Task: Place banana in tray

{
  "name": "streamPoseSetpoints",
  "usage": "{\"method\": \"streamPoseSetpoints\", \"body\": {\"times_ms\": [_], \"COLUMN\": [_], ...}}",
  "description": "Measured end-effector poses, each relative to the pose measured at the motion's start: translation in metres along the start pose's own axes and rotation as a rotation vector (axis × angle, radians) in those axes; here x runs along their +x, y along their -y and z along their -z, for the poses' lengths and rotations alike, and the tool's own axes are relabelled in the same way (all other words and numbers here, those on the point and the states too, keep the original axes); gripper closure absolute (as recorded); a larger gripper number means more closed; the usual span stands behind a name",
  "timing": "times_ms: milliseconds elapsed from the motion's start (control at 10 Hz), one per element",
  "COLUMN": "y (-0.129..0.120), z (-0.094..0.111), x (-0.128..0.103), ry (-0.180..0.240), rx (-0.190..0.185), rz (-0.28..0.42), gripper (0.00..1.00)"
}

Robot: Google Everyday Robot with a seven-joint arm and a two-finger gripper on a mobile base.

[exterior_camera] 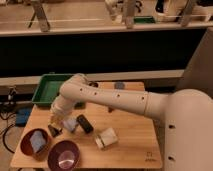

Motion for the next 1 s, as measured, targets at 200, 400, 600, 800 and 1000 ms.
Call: {"method": "streamPoseSetpoints", "body": {"times_ms": [200,400,600,800,1000], "y": [0.002,0.002,0.002,0.003,0.003], "z": [0.004,0.006,0.007,0.011,0.016], "x": [0.009,0.014,0.020,0.033,0.039], "ry": [-0.005,-0.010,-0.017,-0.029,-0.040], "rx": [0.002,0.006,0.006,0.005,0.006], "rz": [0.004,0.010,0.022,0.043,0.055], "gripper": [0.98,0.98,0.98,0.98,0.98]}}
